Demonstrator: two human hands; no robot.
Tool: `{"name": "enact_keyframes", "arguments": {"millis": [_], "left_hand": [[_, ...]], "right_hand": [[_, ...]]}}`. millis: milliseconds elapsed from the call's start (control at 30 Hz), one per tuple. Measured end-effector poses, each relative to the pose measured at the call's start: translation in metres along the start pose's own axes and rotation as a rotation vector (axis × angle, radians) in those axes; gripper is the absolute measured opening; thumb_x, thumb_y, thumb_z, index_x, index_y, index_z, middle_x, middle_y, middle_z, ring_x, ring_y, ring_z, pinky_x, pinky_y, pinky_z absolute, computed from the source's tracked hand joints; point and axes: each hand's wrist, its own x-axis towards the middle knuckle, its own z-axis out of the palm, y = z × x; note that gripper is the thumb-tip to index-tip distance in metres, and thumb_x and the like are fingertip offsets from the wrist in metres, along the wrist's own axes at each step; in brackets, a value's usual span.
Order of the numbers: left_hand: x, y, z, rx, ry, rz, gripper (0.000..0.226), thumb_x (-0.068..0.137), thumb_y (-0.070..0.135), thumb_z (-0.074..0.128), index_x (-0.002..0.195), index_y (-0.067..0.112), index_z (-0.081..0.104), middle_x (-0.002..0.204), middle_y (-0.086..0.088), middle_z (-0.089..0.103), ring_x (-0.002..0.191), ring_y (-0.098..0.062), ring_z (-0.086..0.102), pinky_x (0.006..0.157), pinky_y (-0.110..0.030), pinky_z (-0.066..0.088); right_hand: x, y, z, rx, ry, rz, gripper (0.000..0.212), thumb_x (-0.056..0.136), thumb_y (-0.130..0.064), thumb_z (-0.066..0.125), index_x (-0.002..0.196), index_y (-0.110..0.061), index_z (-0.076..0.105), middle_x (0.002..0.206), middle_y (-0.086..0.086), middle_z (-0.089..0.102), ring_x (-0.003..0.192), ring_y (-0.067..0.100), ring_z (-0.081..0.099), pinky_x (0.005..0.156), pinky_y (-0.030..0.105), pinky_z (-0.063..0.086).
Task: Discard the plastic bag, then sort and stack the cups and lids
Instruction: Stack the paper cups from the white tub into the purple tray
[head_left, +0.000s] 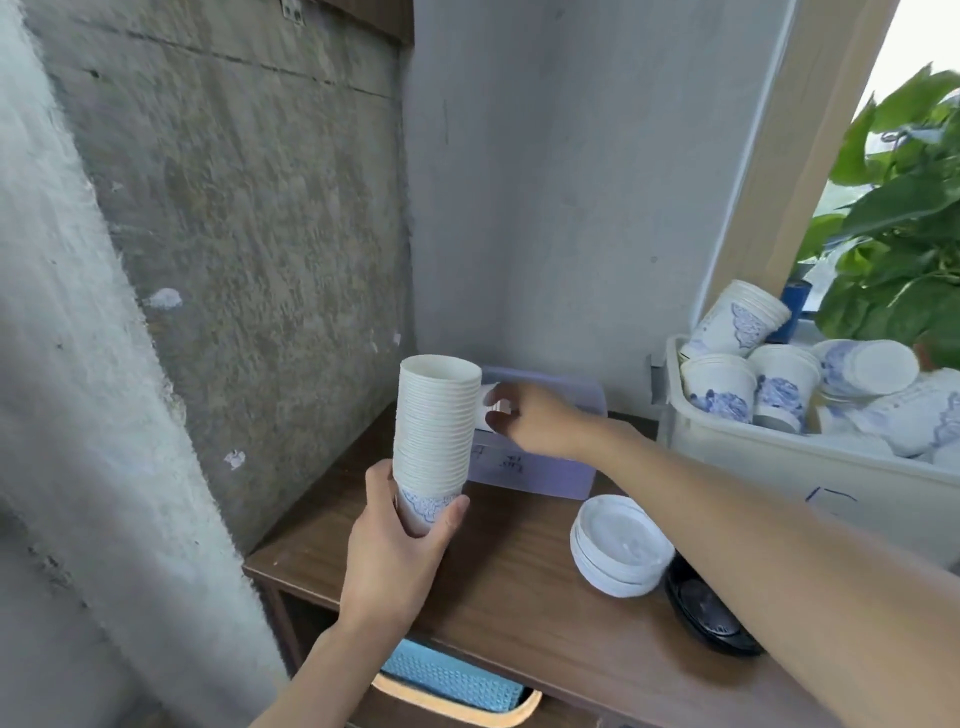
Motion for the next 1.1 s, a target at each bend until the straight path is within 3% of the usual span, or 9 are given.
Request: {"name": "enact_keyframes", "arguments": {"millis": [167,233,333,400,467,633,767,900,1100], "left_hand": [[0.002,-0.003,0.001,-0.007,0.019,0.009,0.054,0.076,0.046,0.077,0.111,0.041,0.037,0.095,0.023,0.065,0.089,0.008,0.06,0.07,-0.022,0.049],[0.001,-0.003,0.001,-0.012,0.019,0.008,0.053,0.076,0.046,0.077,0.111,0.04,0.038,0.095,0.023,0.065,0.09,0.008,0.06,0.069,-0.018,0.047],[0.001,-0.003,0.0,-0.014,0.008,0.009,0.052,0.077,0.046,0.077,0.111,0.04,0.038,0.095,0.023,0.065,0.09,0.008,0.06,0.07,-0.018,0.048],[0.001,-0.003,0.0,-0.014,0.007,0.012,0.051,0.077,0.046,0.076,0.11,0.041,0.038,0.096,0.023,0.064,0.09,0.007,0.06,0.072,-0.02,0.05],[0.001,-0.002,0.0,-0.009,0.004,0.014,0.05,0.077,0.048,0.075,0.109,0.041,0.037,0.095,0.021,0.064,0.089,0.005,0.061,0.071,-0.021,0.051],[0.001,-0.001,-0.001,-0.005,-0.001,-0.003,0.052,0.077,0.05,0.075,0.111,0.04,0.037,0.097,0.015,0.067,0.085,-0.009,0.067,0.07,-0.025,0.054],[0.0,-0.002,0.0,0.01,-0.016,-0.002,0.053,0.076,0.051,0.074,0.112,0.038,0.037,0.095,0.014,0.067,0.08,-0.011,0.069,0.071,-0.032,0.057],[0.0,0.0,-0.002,0.021,-0.019,0.0,0.054,0.076,0.051,0.075,0.111,0.038,0.037,0.094,0.014,0.067,0.08,-0.01,0.068,0.071,-0.029,0.057],[-0.001,0.0,-0.002,0.022,-0.021,0.006,0.056,0.076,0.053,0.074,0.115,0.038,0.036,0.098,0.015,0.066,0.083,-0.011,0.068,0.071,-0.026,0.057]], "right_hand": [[0.027,0.004,0.008,0.013,-0.104,0.032,0.038,0.094,-0.035,0.054,0.129,-0.021,0.054,0.137,-0.004,0.052,0.122,0.016,0.049,0.1,0.028,0.037],[0.029,0.002,0.007,0.045,-0.109,0.053,0.031,0.095,-0.03,0.05,0.117,-0.009,0.061,0.124,0.002,0.06,0.109,0.018,0.053,0.098,0.037,0.042],[0.026,-0.004,0.005,0.196,-0.015,0.014,0.021,0.092,-0.008,0.044,0.083,0.005,0.057,0.079,0.016,0.05,0.078,0.017,0.038,0.066,0.031,0.036],[0.023,-0.007,0.001,0.261,0.084,-0.025,0.021,0.091,-0.003,0.048,0.093,0.012,0.062,0.091,0.023,0.06,0.081,0.016,0.046,0.07,0.034,0.043],[0.018,-0.01,-0.006,0.24,0.21,-0.039,0.021,0.092,-0.006,0.053,0.105,-0.004,0.069,0.113,0.011,0.064,0.098,0.018,0.057,0.082,0.025,0.042],[-0.005,-0.029,-0.037,0.29,0.533,-0.215,0.027,0.088,0.005,0.05,0.094,-0.01,0.071,0.1,0.001,0.067,0.088,0.009,0.055,0.069,0.002,0.035],[-0.023,-0.053,-0.063,0.408,0.668,-0.348,0.026,0.086,0.005,0.051,0.096,-0.018,0.058,0.091,-0.003,0.063,0.084,0.014,0.056,0.072,0.013,0.041],[-0.039,-0.073,-0.077,0.457,0.668,-0.443,0.03,0.086,0.002,0.053,0.098,-0.025,0.05,0.09,0.002,0.063,0.085,0.021,0.059,0.076,0.029,0.046],[-0.055,-0.085,-0.068,0.387,0.465,-0.5,0.026,0.085,0.004,0.056,0.096,-0.019,0.06,0.09,0.004,0.068,0.085,0.017,0.062,0.074,0.022,0.047]]}}
